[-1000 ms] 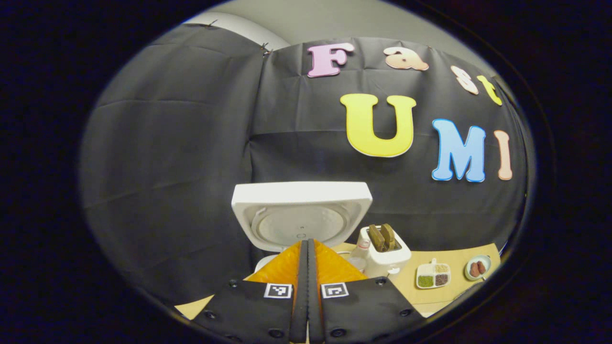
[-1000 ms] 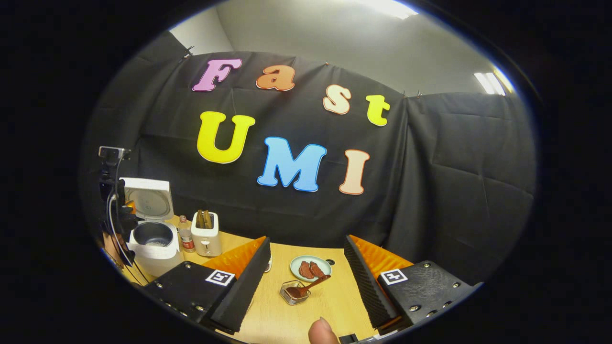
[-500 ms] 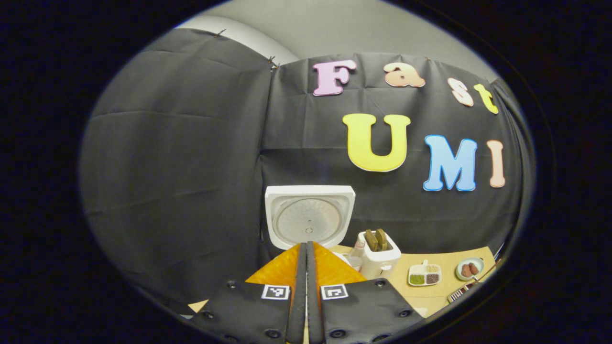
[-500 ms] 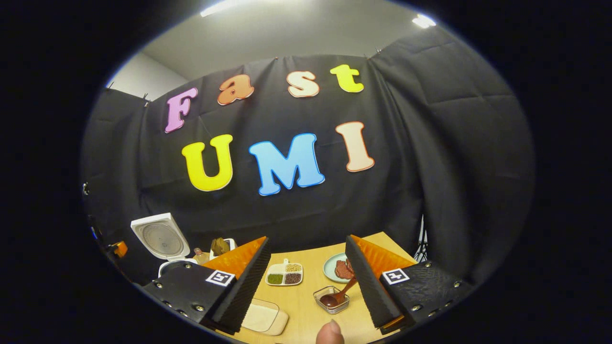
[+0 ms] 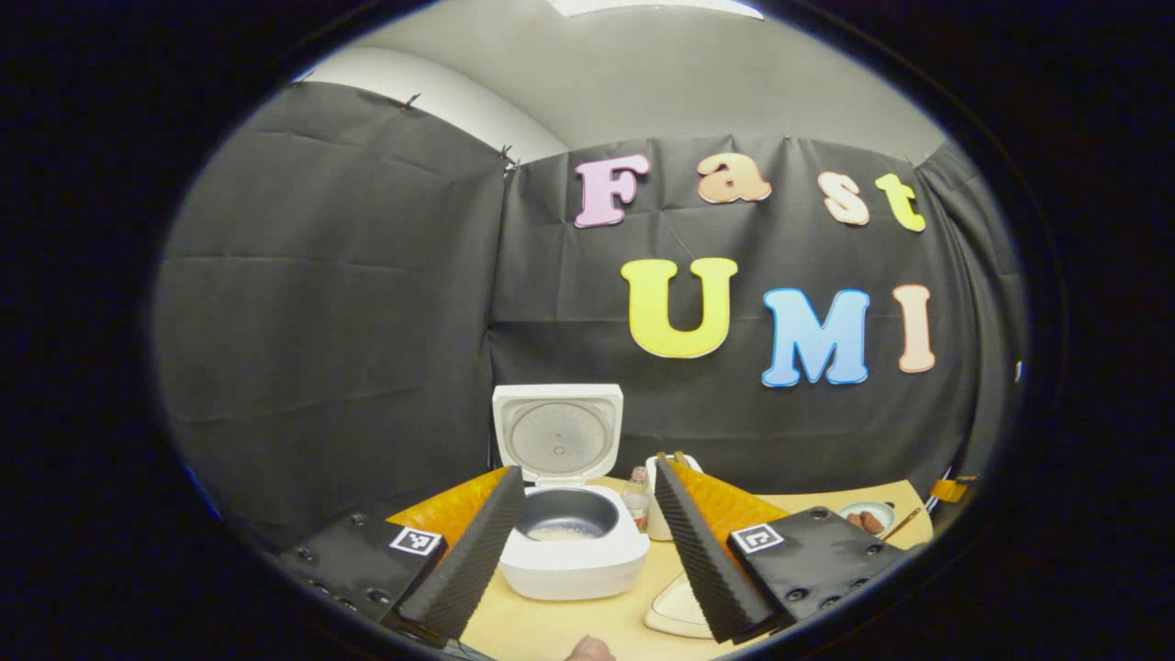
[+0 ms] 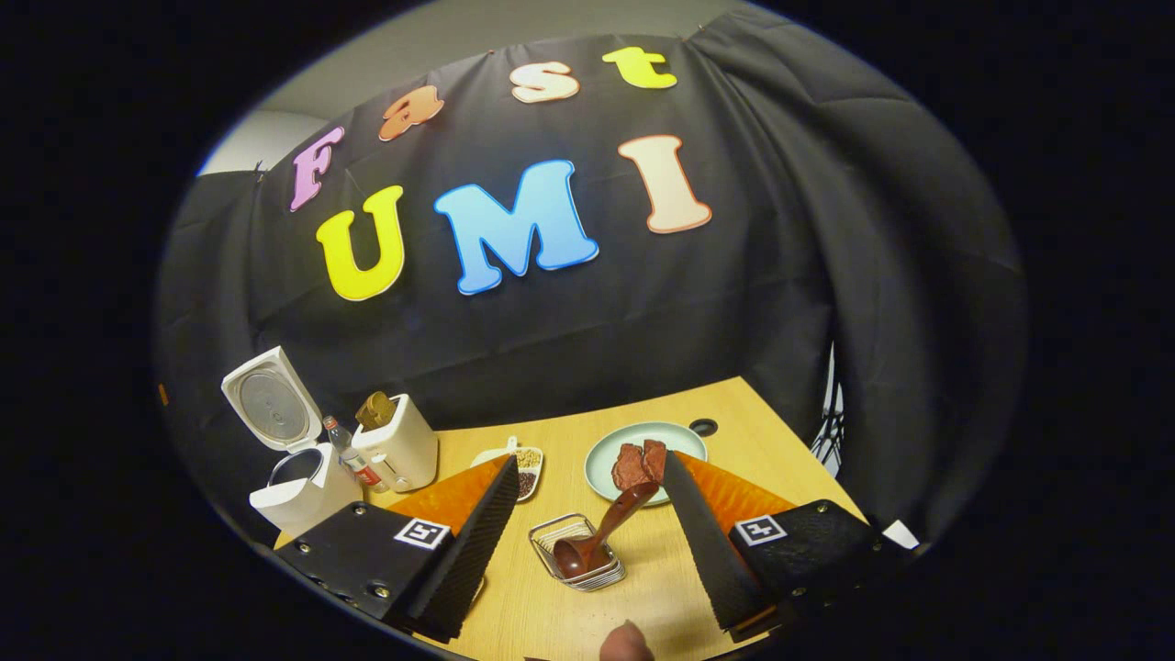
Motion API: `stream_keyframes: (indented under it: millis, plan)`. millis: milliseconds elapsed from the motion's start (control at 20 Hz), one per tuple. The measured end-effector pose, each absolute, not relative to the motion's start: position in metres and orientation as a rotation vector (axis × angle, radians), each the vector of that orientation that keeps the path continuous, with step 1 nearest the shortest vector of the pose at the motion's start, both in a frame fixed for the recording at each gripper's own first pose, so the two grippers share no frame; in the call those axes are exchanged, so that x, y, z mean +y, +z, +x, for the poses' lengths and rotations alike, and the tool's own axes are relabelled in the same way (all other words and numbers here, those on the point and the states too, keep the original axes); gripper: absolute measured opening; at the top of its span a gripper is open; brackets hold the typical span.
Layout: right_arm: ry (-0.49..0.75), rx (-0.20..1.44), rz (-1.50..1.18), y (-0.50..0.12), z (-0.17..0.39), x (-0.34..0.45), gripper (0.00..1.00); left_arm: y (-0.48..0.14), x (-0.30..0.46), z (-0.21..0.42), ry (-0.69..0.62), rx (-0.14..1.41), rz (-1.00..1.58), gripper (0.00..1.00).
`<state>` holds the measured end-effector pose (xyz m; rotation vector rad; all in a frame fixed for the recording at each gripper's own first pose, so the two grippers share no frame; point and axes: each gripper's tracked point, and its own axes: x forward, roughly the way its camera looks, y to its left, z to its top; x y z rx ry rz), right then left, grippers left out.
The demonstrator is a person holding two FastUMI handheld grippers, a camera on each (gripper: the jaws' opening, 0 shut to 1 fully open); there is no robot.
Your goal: Close the left gripper, press the button to open the rice cooker; take a wooden spoon from the chopstick holder with the right hand, scoop a spoonful of rice and pour it into the rice cooker, then put the wooden spoon back into the chopstick holder.
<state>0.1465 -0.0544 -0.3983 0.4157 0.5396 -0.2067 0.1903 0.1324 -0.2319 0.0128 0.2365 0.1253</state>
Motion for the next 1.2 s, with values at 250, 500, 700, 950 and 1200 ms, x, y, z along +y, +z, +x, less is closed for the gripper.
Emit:
stream_keyframes:
  millis: [250, 500, 700, 950, 1200]
  plan:
    - [-0.156, 0.632, 0.500, -0.483, 0.162, -0.064, 0.90, -0.207, 0.106, 0.129, 0.184, 0.274, 0.085, 0.98]
    - [-0.068, 0.690, 0.638, -0.517, 0.181, -0.040, 0.78, -0.196, 0.084, 0.097, 0.189, 0.308, 0.155, 0.98]
    - [-0.067, 0.717, 0.666, -0.527, 0.191, -0.026, 0.34, -0.191, 0.076, 0.082, 0.197, 0.313, 0.139, 0.97]
    - [-0.054, 0.769, 0.659, -0.514, 0.186, -0.015, 0.18, -0.180, 0.085, 0.064, 0.201, 0.296, 0.159, 0.95]
    - [-0.040, 0.747, 0.620, -0.466, 0.175, -0.010, 0.18, -0.176, 0.109, 0.052, 0.198, 0.269, 0.086, 0.99]
